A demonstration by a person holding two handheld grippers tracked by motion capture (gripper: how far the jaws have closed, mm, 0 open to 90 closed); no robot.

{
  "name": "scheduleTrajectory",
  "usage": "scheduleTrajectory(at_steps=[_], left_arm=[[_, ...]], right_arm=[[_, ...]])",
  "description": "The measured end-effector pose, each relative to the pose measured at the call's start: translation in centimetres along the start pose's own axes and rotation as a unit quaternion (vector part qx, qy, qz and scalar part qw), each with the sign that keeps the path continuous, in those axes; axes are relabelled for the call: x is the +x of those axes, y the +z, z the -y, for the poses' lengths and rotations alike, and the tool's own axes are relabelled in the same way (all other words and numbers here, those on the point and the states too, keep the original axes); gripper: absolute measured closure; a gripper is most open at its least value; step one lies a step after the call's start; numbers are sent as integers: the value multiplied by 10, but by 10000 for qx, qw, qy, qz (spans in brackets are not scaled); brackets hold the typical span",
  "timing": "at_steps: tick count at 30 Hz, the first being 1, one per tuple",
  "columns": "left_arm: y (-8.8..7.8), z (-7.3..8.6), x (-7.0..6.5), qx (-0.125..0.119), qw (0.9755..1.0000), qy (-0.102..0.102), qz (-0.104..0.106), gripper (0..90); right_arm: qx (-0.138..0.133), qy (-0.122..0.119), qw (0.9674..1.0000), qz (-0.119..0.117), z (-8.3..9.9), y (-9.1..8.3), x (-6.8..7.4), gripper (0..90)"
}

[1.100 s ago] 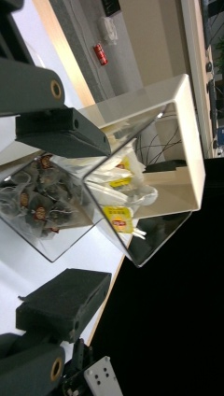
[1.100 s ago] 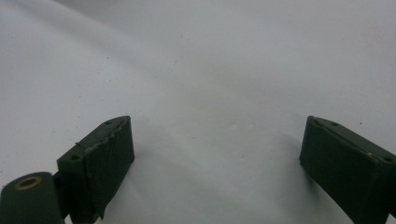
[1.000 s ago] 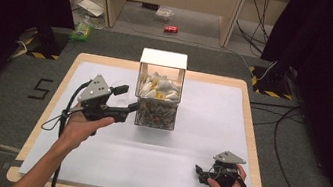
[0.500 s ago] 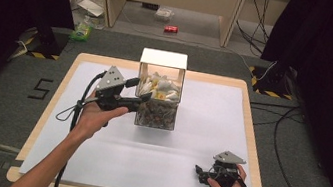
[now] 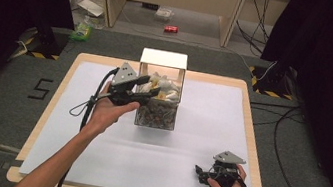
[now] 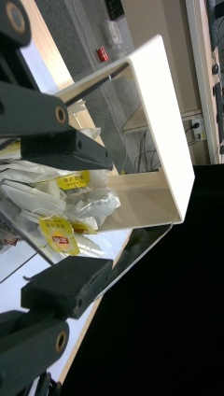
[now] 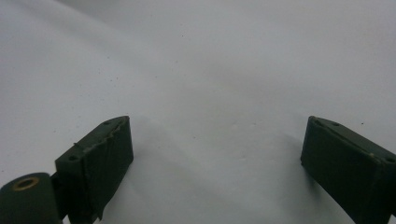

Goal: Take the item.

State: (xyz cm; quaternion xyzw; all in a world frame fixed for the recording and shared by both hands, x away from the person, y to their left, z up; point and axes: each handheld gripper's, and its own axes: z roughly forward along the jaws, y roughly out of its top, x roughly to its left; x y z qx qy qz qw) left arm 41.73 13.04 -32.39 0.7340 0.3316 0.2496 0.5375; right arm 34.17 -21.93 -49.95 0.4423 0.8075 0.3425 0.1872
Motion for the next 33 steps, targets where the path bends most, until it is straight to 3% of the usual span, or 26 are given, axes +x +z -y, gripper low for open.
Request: scheduleTrajectory(at_steps=[15,18,21,31,33], left_arm=[[24,0,2,272,9995,-14,-137,711],[28,0,0,378,9990,155,-196,769],[27,0,1,342,9993,92,-108,816],[13,-7,2,263,9993,273,-71,854],[10,-8,6,221,9997,127,35,854]], right_arm=[[2,-37,10000,-17,0,0,0,89],[7,-37,10000,-20,0,0,0,86],[7,-43,10000,-25,0,0,0,83],[9,-47,10000,-23,0,0,0,83],[10,-45,10000,-23,0,0,0,82]])
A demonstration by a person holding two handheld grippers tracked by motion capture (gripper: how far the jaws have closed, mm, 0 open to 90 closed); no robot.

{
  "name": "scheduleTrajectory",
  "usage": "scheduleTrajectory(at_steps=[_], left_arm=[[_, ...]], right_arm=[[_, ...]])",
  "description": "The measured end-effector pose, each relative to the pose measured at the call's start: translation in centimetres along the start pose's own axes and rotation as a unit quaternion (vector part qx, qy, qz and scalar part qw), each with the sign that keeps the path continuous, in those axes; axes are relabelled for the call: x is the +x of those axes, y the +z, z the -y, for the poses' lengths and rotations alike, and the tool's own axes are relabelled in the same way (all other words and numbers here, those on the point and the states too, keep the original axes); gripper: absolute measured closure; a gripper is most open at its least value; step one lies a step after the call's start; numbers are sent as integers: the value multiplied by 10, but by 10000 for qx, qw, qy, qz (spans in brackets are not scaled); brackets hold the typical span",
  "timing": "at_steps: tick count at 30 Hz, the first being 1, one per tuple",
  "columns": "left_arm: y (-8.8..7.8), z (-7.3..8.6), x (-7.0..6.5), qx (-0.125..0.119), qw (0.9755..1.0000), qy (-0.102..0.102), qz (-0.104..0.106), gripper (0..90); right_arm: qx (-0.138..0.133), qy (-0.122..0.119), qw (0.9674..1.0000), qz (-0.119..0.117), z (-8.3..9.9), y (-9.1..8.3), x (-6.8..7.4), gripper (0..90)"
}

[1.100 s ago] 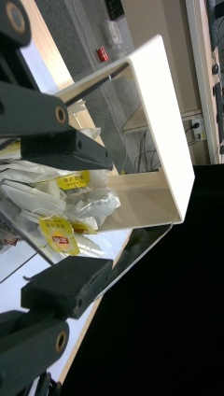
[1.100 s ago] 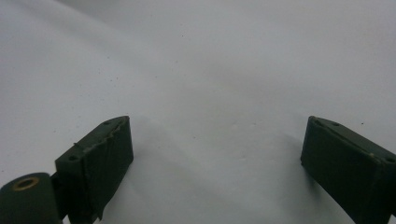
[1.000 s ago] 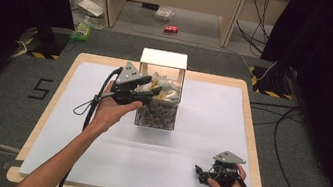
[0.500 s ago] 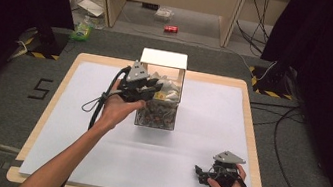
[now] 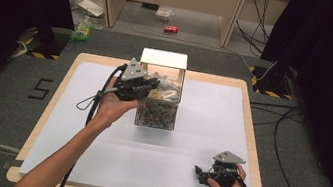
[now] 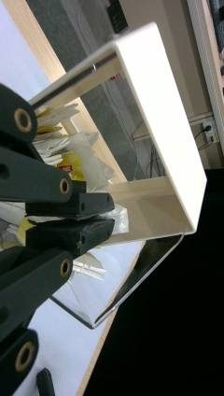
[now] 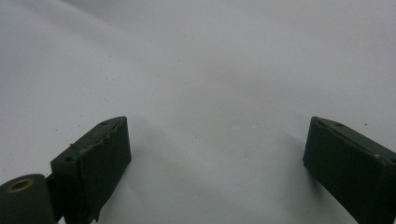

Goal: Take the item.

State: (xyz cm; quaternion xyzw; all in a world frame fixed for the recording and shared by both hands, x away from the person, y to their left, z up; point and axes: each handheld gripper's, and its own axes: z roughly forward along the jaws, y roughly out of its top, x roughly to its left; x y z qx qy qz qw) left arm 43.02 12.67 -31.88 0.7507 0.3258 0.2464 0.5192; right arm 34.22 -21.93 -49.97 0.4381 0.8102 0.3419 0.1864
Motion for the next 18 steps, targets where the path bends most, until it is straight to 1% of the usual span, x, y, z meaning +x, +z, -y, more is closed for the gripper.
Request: scheduleTrajectory(at_steps=[1,4,5,8,11,12,14,18], left_arm=[[-3,-1,3,-37,10000,-47,22,855],[-7,-4,6,-86,10000,-21,-14,856],[-12,-6,8,-138,9999,-30,-15,855],[-16,-10,9,-194,9998,-35,1,856],[-30,-19,11,-318,9995,17,22,856],[-30,-19,11,-318,9995,17,22,856],[-36,-24,12,-353,9994,62,16,856],[-49,-29,17,-436,9990,44,17,857]], right_arm=[[-2,-6,10000,1,0,0,0,82],[-1,-5,10000,0,0,0,0,82],[0,-2,10000,0,0,0,0,82],[1,-3,10000,1,0,0,0,82],[6,-4,10000,-1,0,0,0,82],[0,-3,10000,0,0,0,0,82],[0,-3,10000,2,0,0,0,82],[1,-2,10000,3,0,0,0,82]])
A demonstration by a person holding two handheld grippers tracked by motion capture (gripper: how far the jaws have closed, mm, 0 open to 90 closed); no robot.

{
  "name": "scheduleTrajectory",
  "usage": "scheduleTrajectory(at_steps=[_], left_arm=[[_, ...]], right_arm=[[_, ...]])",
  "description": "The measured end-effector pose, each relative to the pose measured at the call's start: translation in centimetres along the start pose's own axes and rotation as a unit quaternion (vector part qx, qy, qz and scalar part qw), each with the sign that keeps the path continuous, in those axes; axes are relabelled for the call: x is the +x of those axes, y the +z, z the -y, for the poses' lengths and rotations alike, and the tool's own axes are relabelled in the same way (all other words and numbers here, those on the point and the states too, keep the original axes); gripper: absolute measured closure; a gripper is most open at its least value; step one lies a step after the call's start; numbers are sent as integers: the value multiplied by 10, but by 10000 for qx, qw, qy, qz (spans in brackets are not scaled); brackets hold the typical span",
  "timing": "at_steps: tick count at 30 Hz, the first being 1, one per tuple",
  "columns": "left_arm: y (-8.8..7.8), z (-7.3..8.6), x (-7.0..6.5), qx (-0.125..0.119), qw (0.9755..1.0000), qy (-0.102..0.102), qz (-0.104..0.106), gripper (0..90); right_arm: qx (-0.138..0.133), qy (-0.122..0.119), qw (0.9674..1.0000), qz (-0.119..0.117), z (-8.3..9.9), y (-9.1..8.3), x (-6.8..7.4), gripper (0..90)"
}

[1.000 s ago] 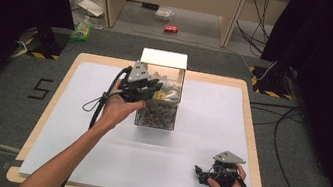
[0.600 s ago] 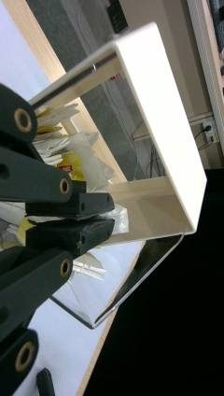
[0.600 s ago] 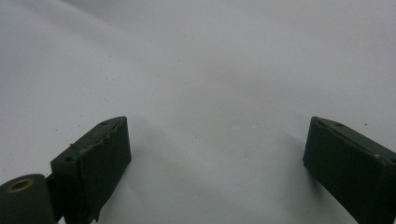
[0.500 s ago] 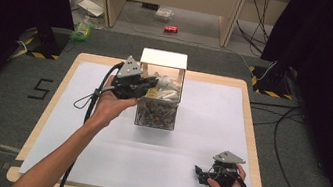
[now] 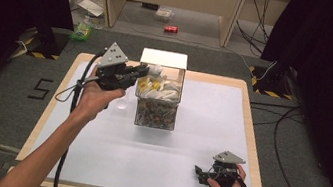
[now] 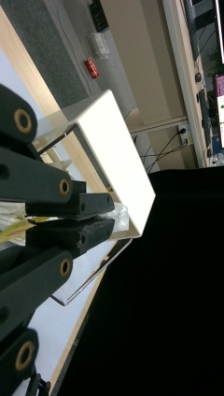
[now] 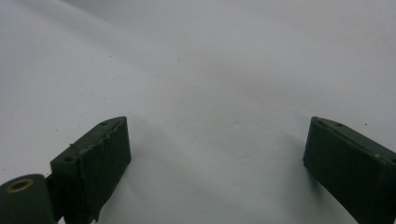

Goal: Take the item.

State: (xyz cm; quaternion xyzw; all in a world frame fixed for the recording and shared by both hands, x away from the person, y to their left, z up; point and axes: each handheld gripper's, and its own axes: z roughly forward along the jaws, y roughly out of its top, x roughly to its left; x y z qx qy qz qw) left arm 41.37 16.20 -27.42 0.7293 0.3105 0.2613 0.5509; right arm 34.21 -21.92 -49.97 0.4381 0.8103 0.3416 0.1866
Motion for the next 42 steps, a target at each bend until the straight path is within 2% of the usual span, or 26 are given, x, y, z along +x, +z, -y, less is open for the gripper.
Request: scheduleTrajectory(at_steps=[7,12,18,20,30,37,42], left_arm=[[-19,-5,11,-117,9999,-1,-80,856],[-34,-4,24,-195,9996,-95,-192,857],[-49,6,40,-181,9988,-257,-370,856],[-52,16,48,-146,9982,-316,-482,856],[-45,47,67,67,9960,-472,-752,856],[-33,65,79,228,9936,-599,-929,856],[-23,73,85,339,9921,-612,-1046,856]], right_arm=[[-2,-8,10000,0,0,0,0,81],[1,-3,10000,2,0,0,0,81],[-1,-8,10000,1,0,0,0,81],[-1,-5,10000,1,0,0,0,81],[0,-10,10000,2,0,0,0,81],[0,-11,10000,1,0,0,0,81],[1,-7,10000,1,0,0,0,81]])
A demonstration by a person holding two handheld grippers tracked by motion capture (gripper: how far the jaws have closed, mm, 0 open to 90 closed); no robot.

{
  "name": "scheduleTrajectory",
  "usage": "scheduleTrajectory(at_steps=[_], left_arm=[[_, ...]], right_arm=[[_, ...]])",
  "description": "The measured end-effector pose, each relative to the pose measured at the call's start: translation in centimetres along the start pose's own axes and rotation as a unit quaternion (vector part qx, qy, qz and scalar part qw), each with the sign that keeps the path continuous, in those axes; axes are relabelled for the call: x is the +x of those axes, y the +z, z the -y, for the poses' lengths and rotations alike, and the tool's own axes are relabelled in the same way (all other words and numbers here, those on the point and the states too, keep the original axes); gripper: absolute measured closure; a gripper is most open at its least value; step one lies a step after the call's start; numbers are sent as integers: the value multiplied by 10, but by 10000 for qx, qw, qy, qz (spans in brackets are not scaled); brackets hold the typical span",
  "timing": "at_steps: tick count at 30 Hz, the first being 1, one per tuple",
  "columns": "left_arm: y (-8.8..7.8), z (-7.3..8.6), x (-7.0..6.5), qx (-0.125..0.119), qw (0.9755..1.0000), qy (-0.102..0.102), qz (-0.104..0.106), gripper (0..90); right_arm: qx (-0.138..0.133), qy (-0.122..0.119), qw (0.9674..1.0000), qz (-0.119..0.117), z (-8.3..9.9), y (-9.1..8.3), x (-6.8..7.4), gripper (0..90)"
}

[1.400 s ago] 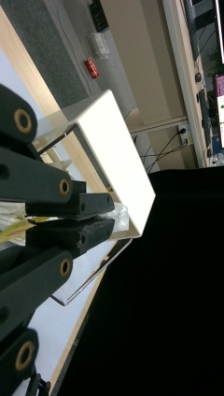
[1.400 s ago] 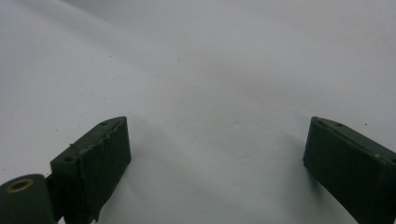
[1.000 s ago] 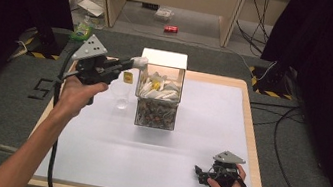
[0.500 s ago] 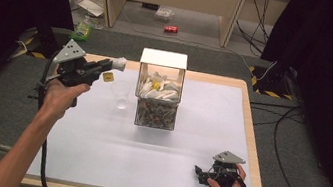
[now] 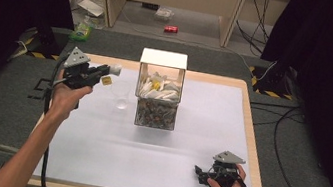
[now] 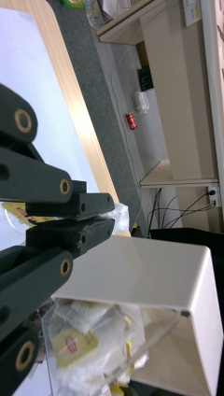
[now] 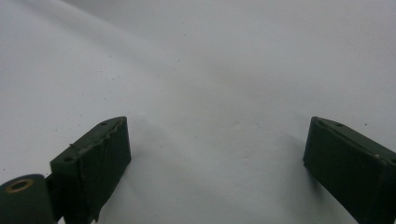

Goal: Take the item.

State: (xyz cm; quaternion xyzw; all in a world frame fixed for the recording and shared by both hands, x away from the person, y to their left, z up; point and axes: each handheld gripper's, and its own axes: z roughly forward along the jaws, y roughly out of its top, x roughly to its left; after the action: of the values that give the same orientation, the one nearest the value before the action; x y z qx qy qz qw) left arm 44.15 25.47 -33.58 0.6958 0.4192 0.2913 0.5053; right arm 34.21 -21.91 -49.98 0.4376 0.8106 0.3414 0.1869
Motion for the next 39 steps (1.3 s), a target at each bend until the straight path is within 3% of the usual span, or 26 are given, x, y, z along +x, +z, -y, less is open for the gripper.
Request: scheduleTrajectory(at_steps=[8,22,39], left_arm=[[16,13,3,130,9998,-73,-88,856],[38,26,2,318,9993,-6,-199,855],[58,36,-3,743,9964,302,-281,854]], right_arm=[[0,-3,10000,0,0,0,0,81],[-8,-4,10000,-1,0,0,0,81],[-1,-6,10000,0,0,0,0,81]])
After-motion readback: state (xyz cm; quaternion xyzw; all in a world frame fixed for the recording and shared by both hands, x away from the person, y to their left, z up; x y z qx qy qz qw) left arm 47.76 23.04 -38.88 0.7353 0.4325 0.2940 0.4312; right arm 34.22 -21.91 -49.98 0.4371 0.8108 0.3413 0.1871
